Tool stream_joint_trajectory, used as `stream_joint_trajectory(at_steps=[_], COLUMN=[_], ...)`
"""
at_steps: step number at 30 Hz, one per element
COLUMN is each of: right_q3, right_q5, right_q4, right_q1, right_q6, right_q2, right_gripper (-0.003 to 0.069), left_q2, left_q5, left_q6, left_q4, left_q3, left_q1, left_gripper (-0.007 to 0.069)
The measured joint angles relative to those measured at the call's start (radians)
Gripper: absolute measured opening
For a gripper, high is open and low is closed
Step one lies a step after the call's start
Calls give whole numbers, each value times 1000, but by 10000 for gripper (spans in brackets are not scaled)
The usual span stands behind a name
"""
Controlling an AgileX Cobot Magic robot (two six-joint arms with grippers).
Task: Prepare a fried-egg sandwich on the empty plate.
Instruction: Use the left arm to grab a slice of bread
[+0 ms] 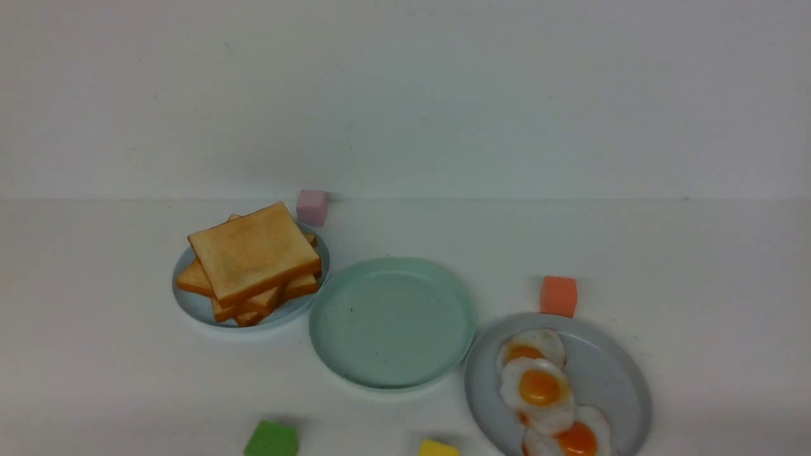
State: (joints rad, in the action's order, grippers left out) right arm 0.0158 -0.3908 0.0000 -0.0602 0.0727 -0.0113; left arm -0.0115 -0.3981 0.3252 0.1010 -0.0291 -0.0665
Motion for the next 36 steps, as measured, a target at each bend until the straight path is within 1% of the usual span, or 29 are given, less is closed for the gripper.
stream_joint_trajectory(at_steps=[25,29,31,36], right_q3=[0,9,11,11], right_q5=[6,65,160,324], right_q4=[0,0,0,8], right_q1=[0,0,0,0], right_q6=[0,0,1,35], right_q2=[0,0,0,0], right_gripper=[241,241,241,241], left_q2=[0,0,0,0], left_q5=[2,4,34,181], left_q6=[0,0,0,0], left_q4=[1,14,12,6], left_q3=[0,0,0,0], left_q1=[0,0,0,0], left_gripper=[239,239,239,239])
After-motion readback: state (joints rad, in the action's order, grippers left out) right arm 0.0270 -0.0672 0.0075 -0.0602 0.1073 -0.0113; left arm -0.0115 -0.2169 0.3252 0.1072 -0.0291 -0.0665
